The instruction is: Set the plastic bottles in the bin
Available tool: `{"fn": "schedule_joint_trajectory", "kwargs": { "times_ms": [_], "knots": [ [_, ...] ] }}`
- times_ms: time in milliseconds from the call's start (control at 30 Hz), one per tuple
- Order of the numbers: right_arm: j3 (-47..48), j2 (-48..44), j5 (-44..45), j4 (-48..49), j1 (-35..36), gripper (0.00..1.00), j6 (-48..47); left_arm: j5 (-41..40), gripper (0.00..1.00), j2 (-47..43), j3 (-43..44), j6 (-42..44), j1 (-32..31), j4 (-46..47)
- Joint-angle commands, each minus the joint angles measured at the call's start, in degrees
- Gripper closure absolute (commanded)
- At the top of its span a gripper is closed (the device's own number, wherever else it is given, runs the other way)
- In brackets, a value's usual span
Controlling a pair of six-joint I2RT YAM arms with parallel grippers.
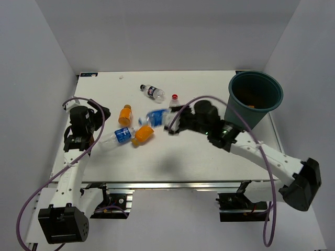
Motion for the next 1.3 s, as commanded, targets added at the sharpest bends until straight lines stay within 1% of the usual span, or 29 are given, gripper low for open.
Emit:
{"fn": "schedule_joint_trajectory", "kwargs": {
  "times_ms": [0, 33, 67, 100, 133, 167, 200, 233, 267, 300, 333, 367, 467, 533, 567, 600, 667, 700, 800, 833, 867, 933, 967, 1033, 1067, 1100, 1133, 1233, 1267],
  "knots": [
    [3.1, -4.6, 9.0, 13.8, -8.8, 0.66, 17.3, 0.0, 0.02, -1.0, 2.4, -0.4, 0.0, 0.6],
    [4.7, -5.4, 15.5, 15.7, -11.0, 0.65, 20.5, 0.4, 0.02, -1.0, 2.4, -0.3, 0.0, 0.8],
    [5.7, -6.3, 20.4, 18.3, -15.5, 0.65, 27.4, 0.6, 0.02, -0.6, 2.5, -0.3, 0.0, 1.0],
    [6.5, -6.4, 25.4, 19.5, -17.6, 0.63, 30.7, 0.7, 0.02, -0.4, 2.5, 0.0, 0.0, 1.2],
    [7.3, -6.4, 32.4, 19.4, -20.4, 0.61, 33.5, 0.9, 0.02, -0.3, 2.7, 0.3, 0.0, 1.2],
    [9.0, -6.1, 34.4, 17.1, -26.4, 0.61, 36.0, 1.0, 0.02, 0.3, 2.9, 0.7, 0.0, 1.4],
    [9.6, -5.9, 35.6, 15.7, -29.3, 0.59, 41.1, 0.5, 0.02, 0.6, 3.2, 1.4, 0.0, 1.3],
    [10.2, -5.5, 35.3, 13.8, -32.7, 0.59, 43.5, 0.3, 0.02, 0.9, 3.5, 1.8, 0.0, 1.2],
    [11.6, -4.3, 34.6, 9.2, -39.1, 0.60, 45.9, 0.3, 0.02, 1.4, 4.0, 3.2, 0.0, 1.6],
    [12.1, -3.6, 33.2, 7.1, -42.1, 0.60, 51.2, 0.4, 0.02, 1.8, 4.1, 3.9, 0.0, 2.0],
    [12.5, -2.8, 32.0, 4.9, -45.1, 0.60, 53.1, 0.9, 0.02, 2.0, 4.2, 4.6, 0.0, 2.8],
    [12.8, -1.2, 31.4, 2.9, -49.6, 0.59, 54.5, 1.8, 0.02, 2.4, 4.2, 5.5, 0.0, 4.5],
    [12.5, 1.4, 30.7, -1.3, -54.9, 0.56, 60.2, 7.6, 0.02, 5.4, 4.9, 8.8, 0.0, 8.2],
    [11.7, 2.5, 28.8, -2.9, -56.0, 0.49, 62.3, 11.2, 0.02, 8.8, 6.1, 10.5, 0.0, 9.0],
    [11.4, 3.3, 28.7, -3.1, -56.3, 0.42, 62.5, 12.7, 0.02, 9.8, 6.5, 11.4, 0.0, 10.1],
    [11.3, 3.6, 28.8, -3.5, -56.4, 0.26, 62.6, 14.1, 0.02, 11.0, 6.9, 12.8, 0.0, 10.6],
    [13.7, 4.4, 26.7, -6.0, -56.4, 0.14, 60.4, 17.1, 0.02, 13.7, 8.4, 13.7, 0.0, 11.5],
    [15.0, 4.4, 26.7, -7.0, -56.3, 0.11, 59.8, 18.2, 0.02, 14.6, 9.0, 15.3, 0.0, 11.7],
    [21.1, 3.7, 24.7, -9.8, -56.3, 0.11, 58.9, 20.4, 0.02, 17.6, 11.3, 16.8, 0.0, 12.1],
    [22.7, 3.4, 20.9, -11.1, -56.2, 0.11, 58.7, 20.5, 0.02, 18.4, 11.7, 16.6, 0.0, 12.5],
    [25.3, 3.0, 19.0, -11.8, -55.3, 0.11, 58.3, 21.1, 0.02, 19.2, 12.9, 16.2, 0.0, 12.9],
    [26.9, 2.5, 17.4, -12.1, -52.5, 0.11, 56.2, 22.8, 0.02, 22.5, 14.7, 17.9, 0.1, 11.7],
    [28.3, 2.6, 18.5, -12.2, -46.5, 0.11, 55.8, 23.9, 0.02, 23.6, 16.4, 18.8, 0.0, 9.7],
    [29.1, 3.1, 22.8, -11.9, -39.8, 0.11, 52.0, 24.5, 0.02, 25.9, 17.2, 21.6, 0.0, 8.1],
    [29.6, 4.3, 23.6, -11.7, -34.1, 0.11, 51.8, 24.6, 0.02, 26.5, 17.4, 22.3, 0.0, 7.4],
    [29.8, 5.0, 23.7, -11.7, -31.8, 0.11, 53.8, 24.9, 0.02, 27.2, 17.4, 23.5, 0.0, 7.0],
    [29.7, 7.1, 23.6, -11.5, -28.0, 0.11, 55.1, 25.0, 0.02, 27.3, 17.4, 23.9, -0.1, 6.6],
    [27.7, 11.2, 25.3, -9.9, -22.7, 0.11, 61.9, 23.2, 0.02, 27.4, 17.1, 24.2, -0.3, 6.4],
    [27.6, 15.2, 25.8, -9.5, -19.5, 0.11, 62.8, 22.4, 0.02, 27.4, 17.0, 24.1, -0.3, 6.3]
  ]
}}
